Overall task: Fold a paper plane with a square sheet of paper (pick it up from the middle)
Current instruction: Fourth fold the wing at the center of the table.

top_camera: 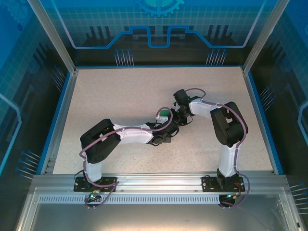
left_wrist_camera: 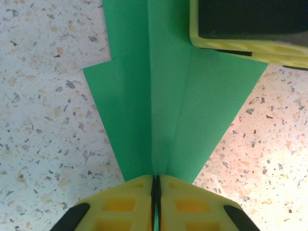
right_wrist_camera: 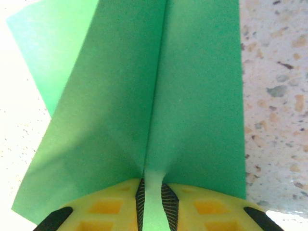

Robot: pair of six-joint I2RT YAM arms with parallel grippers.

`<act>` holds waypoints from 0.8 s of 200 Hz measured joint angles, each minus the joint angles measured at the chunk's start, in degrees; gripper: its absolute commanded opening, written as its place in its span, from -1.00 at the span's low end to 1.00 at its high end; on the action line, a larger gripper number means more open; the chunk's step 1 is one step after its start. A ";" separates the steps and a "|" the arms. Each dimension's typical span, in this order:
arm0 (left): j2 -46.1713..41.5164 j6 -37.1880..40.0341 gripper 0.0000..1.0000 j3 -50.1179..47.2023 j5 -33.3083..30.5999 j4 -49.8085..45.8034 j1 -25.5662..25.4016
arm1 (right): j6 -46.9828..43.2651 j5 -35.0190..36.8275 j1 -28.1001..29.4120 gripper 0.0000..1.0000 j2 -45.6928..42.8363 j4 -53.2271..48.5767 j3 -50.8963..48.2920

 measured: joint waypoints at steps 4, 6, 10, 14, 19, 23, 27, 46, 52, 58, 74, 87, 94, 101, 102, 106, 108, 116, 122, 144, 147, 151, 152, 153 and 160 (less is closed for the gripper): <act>0.00 0.04 -0.81 0.02 0.00 0.00 0.00 | 0.00 0.02 0.00 -0.52 0.00 0.00 0.00; 0.00 -0.02 -0.81 0.02 0.02 0.00 0.00 | 0.02 0.02 0.00 -0.52 0.00 0.00 0.00; 0.00 0.09 -0.83 0.02 0.02 0.00 0.00 | 0.02 0.02 0.00 -0.52 0.00 0.00 0.00; 0.00 0.00 -0.84 0.02 0.04 0.04 0.00 | 0.00 0.00 0.00 -0.53 0.00 0.00 -0.02; 0.00 0.02 -0.86 0.02 0.07 0.09 0.00 | 0.00 0.00 0.00 -0.52 0.00 0.00 -0.02; 0.00 0.13 -0.87 0.02 0.09 0.11 0.00 | 0.00 0.00 0.00 -0.52 0.00 0.00 -0.02; -0.02 0.02 -0.89 0.02 0.11 0.17 0.00 | 0.00 -0.02 -0.02 -0.52 0.00 0.02 -0.02; -0.37 0.15 -0.95 -0.46 0.70 0.87 0.09 | 0.02 -0.44 -0.26 -0.50 0.00 0.20 -0.15; -0.70 0.15 -0.97 -0.90 1.11 1.46 0.28 | 0.00 -0.87 -0.33 -0.49 -0.02 0.52 -0.39; -1.05 0.13 -0.98 -1.40 1.53 2.16 0.44 | 0.00 -1.31 -0.52 -0.47 -0.11 0.94 -0.66; -2.47 0.15 -1.00 -2.95 3.58 4.13 1.27 | 0.13 -3.08 -1.05 -0.39 -0.59 2.67 -1.79; -3.76 0.09 -1.00 -4.72 6.10 6.56 2.29 | 0.24 -4.61 -1.55 -0.34 -0.94 4.28 -2.80; -4.33 -0.02 -1.00 -5.79 7.48 7.98 2.86 | 0.26 -5.64 -1.84 -0.31 -1.11 5.20 -3.34; -4.81 -0.07 -1.00 -6.97 9.05 9.57 3.54 | 0.22 -6.51 -2.16 -0.29 -1.29 6.08 -3.89; -4.83 -0.07 -1.00 -7.10 9.20 9.73 3.63 | 0.17 -6.78 -2.21 -0.28 -1.31 6.27 -4.02; -5.03 -0.11 -1.00 -7.72 10.12 10.58 4.02 | 0.24 -7.28 -2.43 -0.27 -1.42 6.78 -4.33; -5.05 -0.20 -1.00 -8.04 10.62 11.13 4.26 | 0.22 -7.65 -2.54 -0.27 -1.49 7.13 -4.55; -5.20 -0.61 -1.00 -9.18 12.50 13.03 5.03 | 0.20 -8.72 -2.91 -0.25 -1.66 8.13 -5.18; -5.25 -1.22 -1.00 -10.27 14.01 14.73 5.66 | 0.20 -9.53 -3.21 -0.24 -1.79 8.92 -5.66; -5.60 -2.36 -1.00 -12.46 17.90 18.62 7.10 | 0.17 -11.58 -3.93 -0.25 -1.97 10.54 -6.62; -5.70 -2.67 -1.00 -12.94 18.67 19.76 7.41 | 0.15 -11.78 -4.02 -0.25 -2.01 10.99 -6.82; -5.81 -2.86 -1.00 -13.57 19.47 20.83 7.61 | 0.11 -12.17 -4.13 -0.25 -2.05 11.41 -7.06; -5.88 -3.06 -1.00 -13.86 19.78 21.27 7.72 | 0.07 -12.28 -4.20 -0.25 -2.05 11.61 -7.15; -5.88 -3.10 -1.00 -13.99 19.93 21.51 7.76 | 0.02 -12.37 -4.22 -0.25 -2.05 11.65 -7.21; -5.99 -3.52 -1.00 -15.21 21.31 23.52 8.41 | -0.13 -12.96 -4.46 -0.27 -2.19 12.20 -7.58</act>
